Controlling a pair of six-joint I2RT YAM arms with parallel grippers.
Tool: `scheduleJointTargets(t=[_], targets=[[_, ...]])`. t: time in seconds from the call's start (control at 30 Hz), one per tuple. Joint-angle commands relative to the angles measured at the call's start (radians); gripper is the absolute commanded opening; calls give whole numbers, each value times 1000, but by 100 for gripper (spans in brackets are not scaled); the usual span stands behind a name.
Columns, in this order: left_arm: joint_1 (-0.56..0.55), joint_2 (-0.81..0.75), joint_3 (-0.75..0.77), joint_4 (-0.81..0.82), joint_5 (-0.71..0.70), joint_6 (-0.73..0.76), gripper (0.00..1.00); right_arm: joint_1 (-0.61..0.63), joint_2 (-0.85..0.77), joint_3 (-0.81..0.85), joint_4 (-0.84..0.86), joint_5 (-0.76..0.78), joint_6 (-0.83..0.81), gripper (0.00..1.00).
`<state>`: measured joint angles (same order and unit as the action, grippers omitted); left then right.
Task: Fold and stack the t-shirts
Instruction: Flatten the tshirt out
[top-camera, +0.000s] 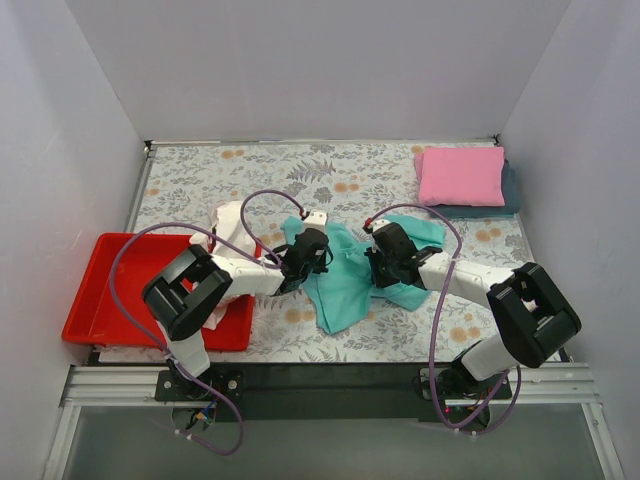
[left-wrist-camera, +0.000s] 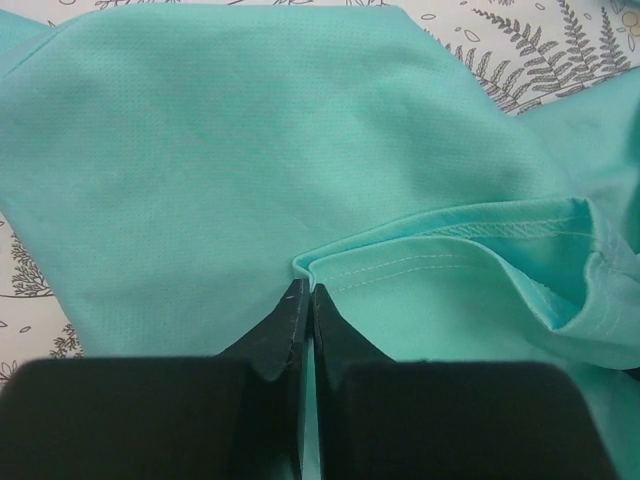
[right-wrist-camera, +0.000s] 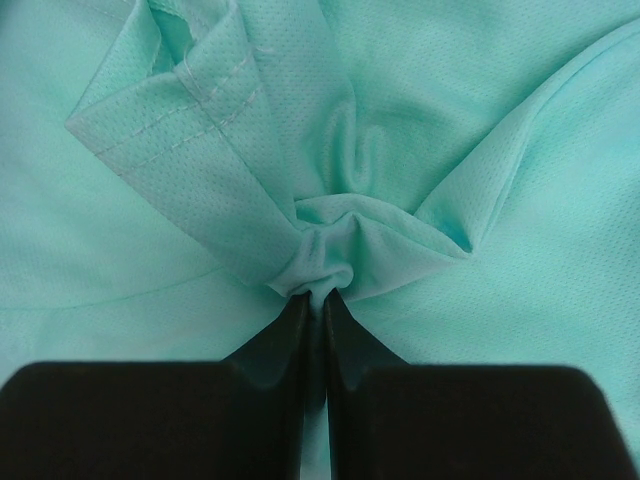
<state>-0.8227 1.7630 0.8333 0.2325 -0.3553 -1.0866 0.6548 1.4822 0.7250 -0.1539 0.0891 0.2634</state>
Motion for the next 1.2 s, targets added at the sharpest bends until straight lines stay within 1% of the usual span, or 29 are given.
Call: scheduleJointTargets(t=[0.0, 0.1, 0.13, 0.17, 0.2, 0.27, 0.33, 0.37, 0.4, 0.57, 0.67, 0.77, 1.03, 1.1, 1.17], targets=[[17, 4, 7, 33, -2, 8, 0, 6, 3, 7, 1, -20, 10, 4], [57, -19, 3, 9, -40, -2, 0, 6, -13, 16, -7, -9, 0, 5], [69, -36, -3, -10, -53, -12, 0, 6, -19, 20, -13, 6, -3, 12], [95, -87, -13, -13, -72, -15, 0, 5, -31, 36, -32, 18, -9, 17], [124, -152, -34, -16, -95, -19, 0, 3, -43, 50, -48, 49, -16, 30], [184, -293, -75, -41, -140, -24, 0, -24, -80, 80, -76, 118, -29, 62], [246, -411, -111, -53, -146, -12, 0, -52, -106, 94, -96, 144, -38, 71], [257, -453, -117, -71, -166, -7, 0, -73, -121, 96, -99, 155, -44, 73], [290, -488, -123, -84, -184, -4, 0, -95, -135, 94, -105, 164, -47, 75], [342, -600, -157, -105, -188, 4, 0, -187, -161, 83, -111, 184, -59, 78], [358, -620, -157, -127, -186, 4, 0, -213, -169, 112, -99, 179, -64, 79], [364, -617, -163, -127, -171, -2, 0, -236, -151, 135, -56, 130, -72, 79], [369, -612, -174, -137, -152, -9, 0, -270, 3, 319, 2, 54, -99, 77], [370, -617, -177, -137, -152, -9, 0, -273, 62, 356, 23, 40, -111, 77], [372, -620, -178, -140, -149, -9, 0, -276, 122, 430, 25, 18, -118, 76]])
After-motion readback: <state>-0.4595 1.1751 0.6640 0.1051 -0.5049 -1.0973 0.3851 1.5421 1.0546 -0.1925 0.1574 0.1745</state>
